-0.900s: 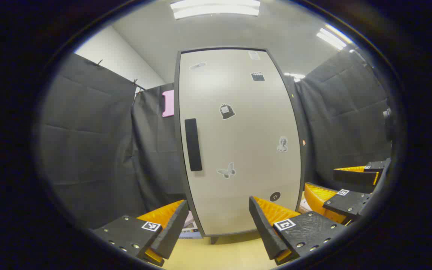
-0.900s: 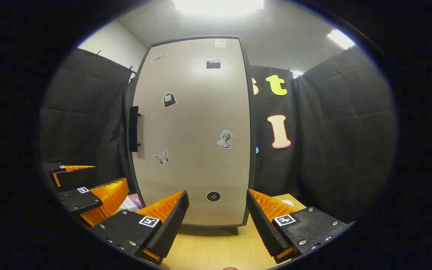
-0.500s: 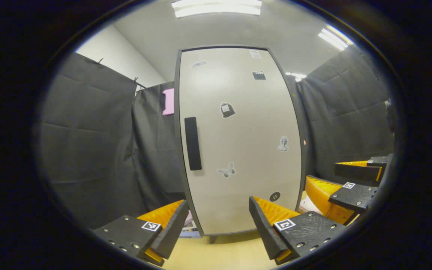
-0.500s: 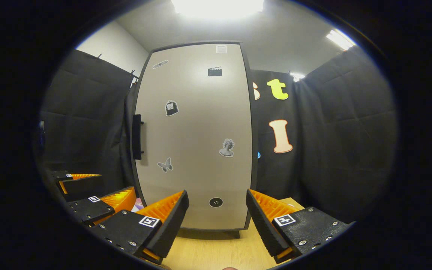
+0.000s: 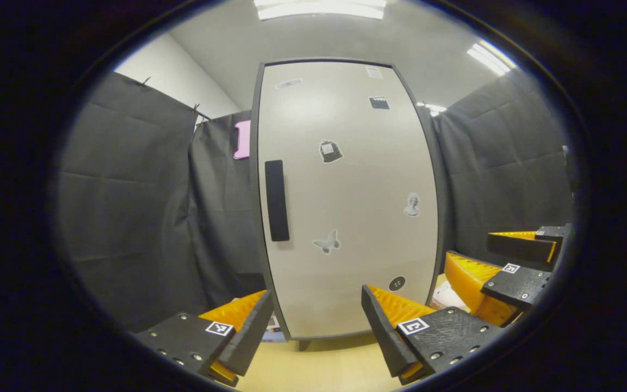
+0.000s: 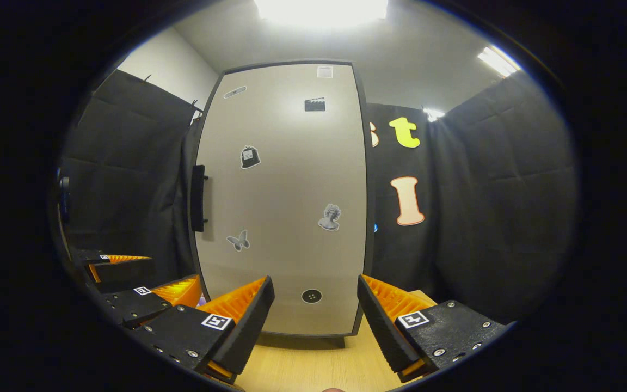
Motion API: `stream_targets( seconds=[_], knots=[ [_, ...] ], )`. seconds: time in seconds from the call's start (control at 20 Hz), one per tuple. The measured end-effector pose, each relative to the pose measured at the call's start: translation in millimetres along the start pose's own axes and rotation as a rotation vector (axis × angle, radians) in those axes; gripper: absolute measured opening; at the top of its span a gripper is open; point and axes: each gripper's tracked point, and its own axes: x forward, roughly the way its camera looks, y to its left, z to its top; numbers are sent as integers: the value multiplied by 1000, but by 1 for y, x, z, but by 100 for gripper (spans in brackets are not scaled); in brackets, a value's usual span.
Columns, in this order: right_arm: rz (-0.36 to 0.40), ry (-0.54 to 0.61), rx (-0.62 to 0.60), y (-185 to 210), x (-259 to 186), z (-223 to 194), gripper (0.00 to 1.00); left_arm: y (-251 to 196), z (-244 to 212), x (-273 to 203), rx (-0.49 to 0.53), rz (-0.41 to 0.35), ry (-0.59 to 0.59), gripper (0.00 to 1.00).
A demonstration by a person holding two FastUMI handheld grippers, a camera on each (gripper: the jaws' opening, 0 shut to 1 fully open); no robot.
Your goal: Open the cabinet door with the right hand, grasp the bottle in the cabinet with the left hand and place it on the coaster, then close the cabinet door with the right hand.
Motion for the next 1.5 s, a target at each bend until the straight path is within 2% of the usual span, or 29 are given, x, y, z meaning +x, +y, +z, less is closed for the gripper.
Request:
stream_targets(
  seconds=[0.1, 0.25, 0.4, 0.45, 0.5, 0.55, 0.65, 0.7, 0.75, 0.8, 0.85, 0.95, 1.0, 1.05, 1.1, 1.25, 1.45, 1.5],
  knots=[
    [2, 1, -13, 1, 0, 0, 95, 1, 1, 3, 10, -1, 1, 96],
    [8, 0, -10, 2, 3, 0, 95, 4, 6, 5, 12, 2, -12, 93],
    [15, -1, 9, 4, 6, 4, 95, 7, 10, 6, 24, 5, -22, 93],
    [18, 3, 16, 5, 9, 3, 95, 9, 9, 6, 26, 7, -24, 96],
    [18, 8, 17, 6, 10, 3, 94, 11, 10, 6, 24, 10, -24, 90],
    [19, 8, 12, 8, 12, 3, 95, 13, 9, 6, 20, 14, -25, 96],
    [26, 0, 2, 9, 15, 5, 95, 15, 10, 4, 14, 18, -29, 96],
    [29, -3, -1, 9, 16, 7, 95, 17, 10, 2, 15, 19, -31, 93],
    [32, -3, -1, 10, 17, 6, 95, 19, 10, 0, 18, 22, -31, 96],
    [35, -1, -1, 10, 18, 7, 95, 21, 9, -2, 19, 26, -33, 93],
    [38, 0, 0, 11, 21, 7, 95, 23, 9, -3, 16, 28, -34, 96],
    [41, -6, -4, 11, 27, 12, 95, 26, 6, -8, 12, 33, -30, 96],
    [39, -10, -9, 11, 29, 13, 95, 28, 3, -10, 14, 34, -28, 93],
    [39, -13, -9, 12, 33, 15, 95, 29, 0, -13, 19, 35, -22, 96],
    [38, -14, -7, 12, 35, 16, 95, 31, -4, -15, 26, 37, -11, 93],
    [41, -21, -1, 17, 44, 21, 95, 39, -9, -23, 39, 56, -1, 96],
    [59, -44, -10, 29, 58, 32, 95, 51, -15, -38, 33, 78, 0, 90],
    [65, -52, -9, 34, 62, 37, 95, 55, -17, -41, 37, 85, 6, 93]
  ],
)
